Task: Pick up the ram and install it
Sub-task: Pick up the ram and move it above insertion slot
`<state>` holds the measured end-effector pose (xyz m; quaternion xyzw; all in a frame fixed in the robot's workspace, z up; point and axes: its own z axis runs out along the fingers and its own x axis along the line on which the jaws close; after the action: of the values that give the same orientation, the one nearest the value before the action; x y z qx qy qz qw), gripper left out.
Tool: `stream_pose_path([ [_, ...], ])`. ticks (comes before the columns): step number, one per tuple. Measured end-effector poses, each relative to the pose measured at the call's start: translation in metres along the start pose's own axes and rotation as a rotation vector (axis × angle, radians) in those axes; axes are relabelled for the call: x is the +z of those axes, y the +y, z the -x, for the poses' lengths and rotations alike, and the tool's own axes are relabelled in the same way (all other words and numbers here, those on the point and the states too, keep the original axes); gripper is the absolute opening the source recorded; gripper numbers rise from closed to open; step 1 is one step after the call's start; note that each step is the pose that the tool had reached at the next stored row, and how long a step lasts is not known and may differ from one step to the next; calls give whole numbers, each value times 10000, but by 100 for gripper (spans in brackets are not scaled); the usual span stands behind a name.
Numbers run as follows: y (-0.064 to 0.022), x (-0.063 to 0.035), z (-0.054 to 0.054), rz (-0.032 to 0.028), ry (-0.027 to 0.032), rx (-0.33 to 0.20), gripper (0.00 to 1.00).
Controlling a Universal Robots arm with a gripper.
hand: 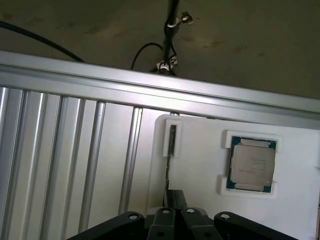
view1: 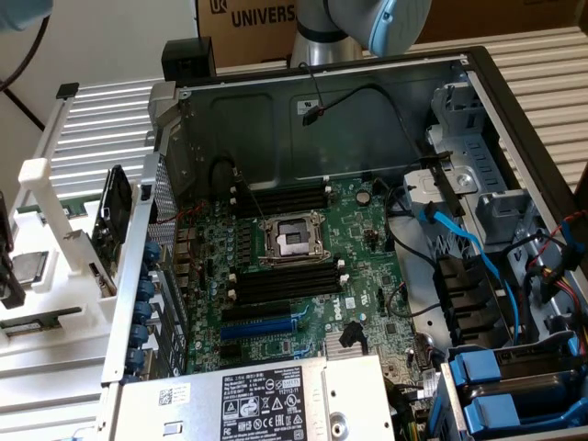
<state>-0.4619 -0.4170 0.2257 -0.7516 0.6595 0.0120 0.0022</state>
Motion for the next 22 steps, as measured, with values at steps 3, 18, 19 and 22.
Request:
stream_pose_path([
  [3, 0, 1, 0, -1, -1, 0, 11],
  [18, 0, 2, -3, -2, -1, 0, 24],
  [19, 0, 3, -3, -2, -1, 0, 24],
  [22, 0, 4, -5, -2, -1, 0, 24],
])
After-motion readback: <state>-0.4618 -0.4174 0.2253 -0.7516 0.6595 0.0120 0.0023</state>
